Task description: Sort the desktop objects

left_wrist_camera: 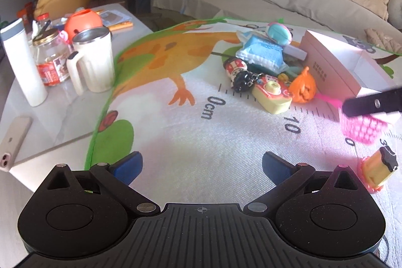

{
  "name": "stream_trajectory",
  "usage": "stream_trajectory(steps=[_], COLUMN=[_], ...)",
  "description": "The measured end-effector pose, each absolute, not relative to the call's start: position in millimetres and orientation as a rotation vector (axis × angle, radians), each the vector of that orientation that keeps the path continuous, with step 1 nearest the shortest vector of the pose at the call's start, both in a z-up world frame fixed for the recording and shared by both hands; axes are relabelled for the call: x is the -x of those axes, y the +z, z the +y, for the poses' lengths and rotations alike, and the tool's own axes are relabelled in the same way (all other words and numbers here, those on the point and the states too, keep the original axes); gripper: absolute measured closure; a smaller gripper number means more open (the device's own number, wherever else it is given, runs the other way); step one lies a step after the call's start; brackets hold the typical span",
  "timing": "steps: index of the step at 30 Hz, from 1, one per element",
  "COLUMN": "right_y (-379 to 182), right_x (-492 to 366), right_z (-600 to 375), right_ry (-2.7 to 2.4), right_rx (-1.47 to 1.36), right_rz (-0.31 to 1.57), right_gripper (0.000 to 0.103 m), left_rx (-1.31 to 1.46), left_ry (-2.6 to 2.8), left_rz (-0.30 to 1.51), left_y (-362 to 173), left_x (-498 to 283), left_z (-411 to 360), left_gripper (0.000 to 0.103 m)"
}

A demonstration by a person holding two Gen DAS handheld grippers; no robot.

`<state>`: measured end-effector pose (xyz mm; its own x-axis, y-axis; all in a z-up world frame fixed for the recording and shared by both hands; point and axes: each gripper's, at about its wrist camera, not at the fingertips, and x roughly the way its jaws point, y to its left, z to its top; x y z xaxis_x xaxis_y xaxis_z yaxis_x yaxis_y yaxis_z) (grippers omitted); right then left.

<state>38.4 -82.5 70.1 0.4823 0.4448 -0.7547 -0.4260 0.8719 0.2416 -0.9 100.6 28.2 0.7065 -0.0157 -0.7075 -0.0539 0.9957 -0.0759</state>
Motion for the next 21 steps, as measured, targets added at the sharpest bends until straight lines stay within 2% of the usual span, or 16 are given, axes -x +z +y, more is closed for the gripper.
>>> stream_trajectory(steps=[3,6,8,10,11,17,21], right_y=[69,77,85,91,92,90,84], right_x=[-5,21,31,38,39,43,47], right_z=[-82,-92,-109,-132,-143,-200,-214], right_ry=[0.622,0.562,0.489,0.4,0.356,0.167,0.124], right_rx=[-0.031,0.054,0.095,0.11,0.112,0.073,0.058], right_rz=[0.956,0.864,0.797,0.746,0.729,0.699,0.686], right_gripper=[0.094,0.093,0.087,0.068,0.065,0.06,0.049], left_rx=[0.085,0.07,0.062,0.058,0.056,-0.032,-0.082], left_ry=[0.025,0.025,0.014,-0.019,-0.049,-0.341,-0.419], left_rz=[0.776,0.764,0.749,0.733,0.725,0.691,0.685], left_y=[34,40,45,52,55,66,61], left_x=[6,14,18,22,24,30,22], left_z=[99,96,92,85,79,7,-43], left_gripper=[0.0,0.0,0.0,0.0,0.0,0.0,0.0])
